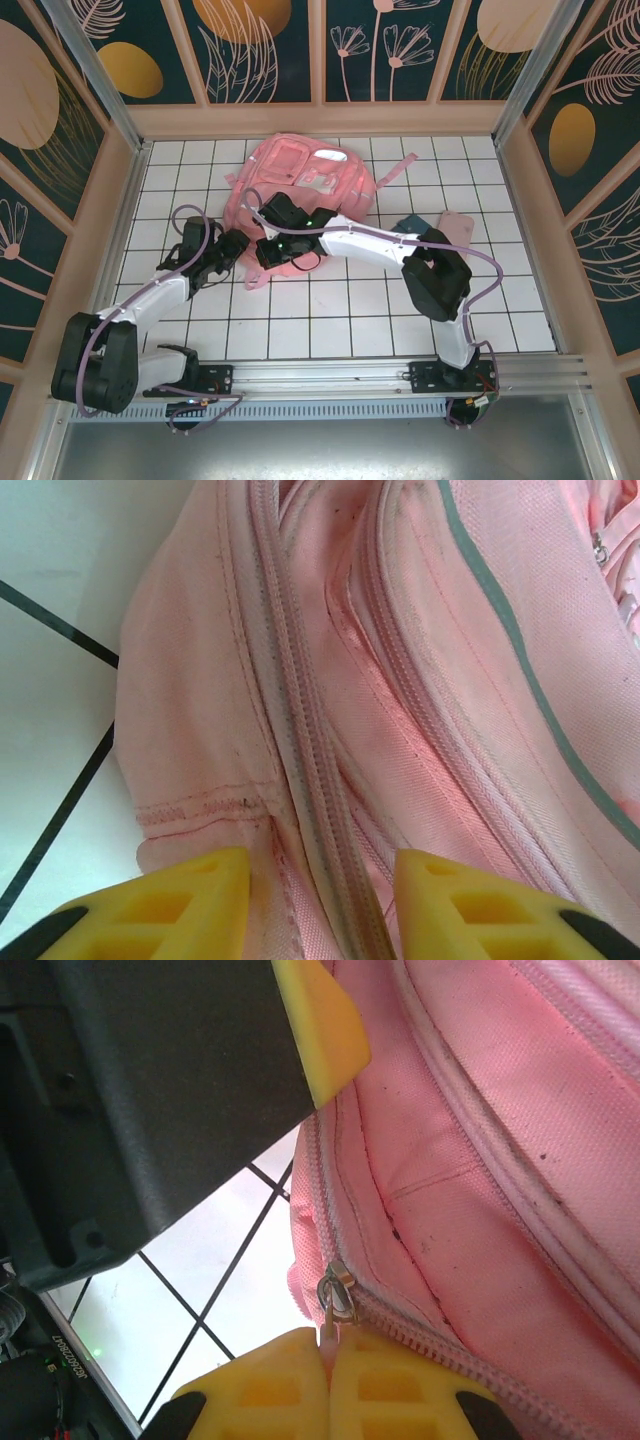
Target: Pack the student bag
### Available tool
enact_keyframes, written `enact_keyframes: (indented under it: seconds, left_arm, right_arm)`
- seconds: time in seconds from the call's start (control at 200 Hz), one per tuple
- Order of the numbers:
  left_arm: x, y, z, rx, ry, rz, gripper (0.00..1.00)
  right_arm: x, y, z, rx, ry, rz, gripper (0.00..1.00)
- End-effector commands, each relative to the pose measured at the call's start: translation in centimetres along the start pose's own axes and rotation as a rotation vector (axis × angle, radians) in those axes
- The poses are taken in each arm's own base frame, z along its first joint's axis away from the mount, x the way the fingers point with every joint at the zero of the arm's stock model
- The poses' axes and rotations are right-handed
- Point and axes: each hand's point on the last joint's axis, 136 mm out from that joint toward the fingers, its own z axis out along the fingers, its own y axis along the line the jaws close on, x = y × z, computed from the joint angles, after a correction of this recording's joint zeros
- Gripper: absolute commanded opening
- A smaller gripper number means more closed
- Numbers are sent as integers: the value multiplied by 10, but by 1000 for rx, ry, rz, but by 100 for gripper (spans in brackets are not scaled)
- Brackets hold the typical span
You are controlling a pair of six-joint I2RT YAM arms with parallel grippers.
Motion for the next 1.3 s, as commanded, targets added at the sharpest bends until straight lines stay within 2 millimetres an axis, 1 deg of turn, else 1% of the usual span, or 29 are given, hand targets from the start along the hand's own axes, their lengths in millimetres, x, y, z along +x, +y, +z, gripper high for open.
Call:
enact_keyframes:
  seconds: [0.0, 0.095, 0.155, 0.195, 0.235, 0.28, 0.41, 0.561, 0.686, 0.796, 0.906, 0.986, 1.036, 1.141, 1.201, 1.241, 1.271, 1.296]
  left_arm:
    - [3, -14, 3, 75, 25, -8, 38]
    - [5, -8, 5, 60, 29, -12, 29]
    - [6, -6, 6, 57, 29, -6, 26]
    - [6, -4, 6, 52, 24, -5, 20]
    - [4, -2, 6, 45, 13, -2, 14]
    - [3, 0, 6, 33, 6, 5, 11]
    - [2, 5, 8, 11, -6, 11, 0]
    - [-1, 11, 9, -16, -24, 18, 0]
    - [-5, 12, 7, -32, -40, 28, 0]
    - [-8, 11, 4, -39, -57, 35, 0]
    - [-10, 11, 2, -43, -65, 39, 0]
    - [-11, 11, 1, -48, -71, 40, 0]
    - [-12, 10, 0, -51, -77, 42, 0]
    - [-13, 9, -2, -49, -79, 45, 0]
    - [-13, 8, -3, -46, -81, 46, 0]
    - [-13, 7, -3, -41, -81, 47, 0]
    - [-12, 5, -3, -31, -77, 51, 0]
    - [-11, 2, -3, -20, -70, 56, 0]
  right_arm:
    - [0, 25, -13, -70, -15, -64, 0]
    - [2, 21, -13, -46, -13, -60, 0]
    - [5, 18, -15, -25, -9, -59, 0]
    - [7, 14, -16, -1, -9, -61, 0]
    - [11, 10, -17, 24, -3, -59, 0]
    - [15, 4, -20, 51, 2, -57, 0]
    - [25, -19, -28, 164, 9, -38, 0]
    - [33, -47, -46, 289, 0, -10, 0]
    - [42, -81, -67, 395, -9, 42, 0]
    - [50, -106, -87, 467, -19, 93, 0]
    - [52, -126, -106, 536, -47, 141, 0]
    - [50, -144, -119, 604, -74, 186, 0]
    - [48, -152, -125, 632, -91, 207, 0]
    - [45, -155, -127, 635, -107, 225, 0]
    - [42, -152, -125, 610, -107, 222, 0]
    - [39, -141, -120, 544, -103, 206, 0]
    - [38, -128, -114, 464, -91, 180, 0]
    - [36, -113, -109, 387, -92, 151, 0]
